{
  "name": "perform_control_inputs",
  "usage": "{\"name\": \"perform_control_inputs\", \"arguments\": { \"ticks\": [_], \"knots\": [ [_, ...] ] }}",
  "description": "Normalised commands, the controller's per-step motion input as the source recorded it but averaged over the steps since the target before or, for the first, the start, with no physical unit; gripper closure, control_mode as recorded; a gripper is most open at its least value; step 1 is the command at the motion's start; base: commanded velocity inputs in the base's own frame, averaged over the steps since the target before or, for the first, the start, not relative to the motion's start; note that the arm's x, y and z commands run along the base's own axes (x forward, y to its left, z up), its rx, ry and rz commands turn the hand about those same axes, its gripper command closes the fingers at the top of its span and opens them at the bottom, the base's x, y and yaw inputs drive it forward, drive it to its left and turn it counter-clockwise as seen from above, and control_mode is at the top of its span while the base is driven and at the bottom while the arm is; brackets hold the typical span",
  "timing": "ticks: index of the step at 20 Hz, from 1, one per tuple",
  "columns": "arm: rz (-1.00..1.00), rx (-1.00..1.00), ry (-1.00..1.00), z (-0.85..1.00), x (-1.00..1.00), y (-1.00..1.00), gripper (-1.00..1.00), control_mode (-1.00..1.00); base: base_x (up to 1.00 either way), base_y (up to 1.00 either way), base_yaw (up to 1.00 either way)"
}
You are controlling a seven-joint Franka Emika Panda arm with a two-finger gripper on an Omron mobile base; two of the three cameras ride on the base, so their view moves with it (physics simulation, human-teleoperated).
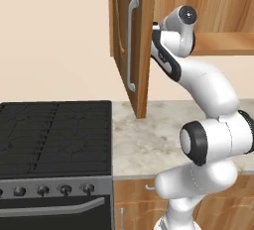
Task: Take 2 condiments from the cabinet and move them on the counter near the stove.Make sure the condiments are lined up with each other, next to each other.
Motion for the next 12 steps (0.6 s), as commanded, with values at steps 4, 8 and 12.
{"name": "perform_control_inputs", "arguments": {
  "ticks": [4, 8, 12],
  "knots": [
    [0.00, 0.00, 0.05, 0.00, 0.37, 0.00, -1.00, -1.00, 0.00, 0.00, 0.00],
    [0.00, 0.00, 0.03, 0.00, 0.31, 0.00, -1.00, -1.00, 0.00, 0.00, 0.00],
    [0.00, 0.00, 0.00, -0.01, 0.27, 0.00, -1.00, -1.00, 0.00, 0.00, 0.00]
  ]
}}
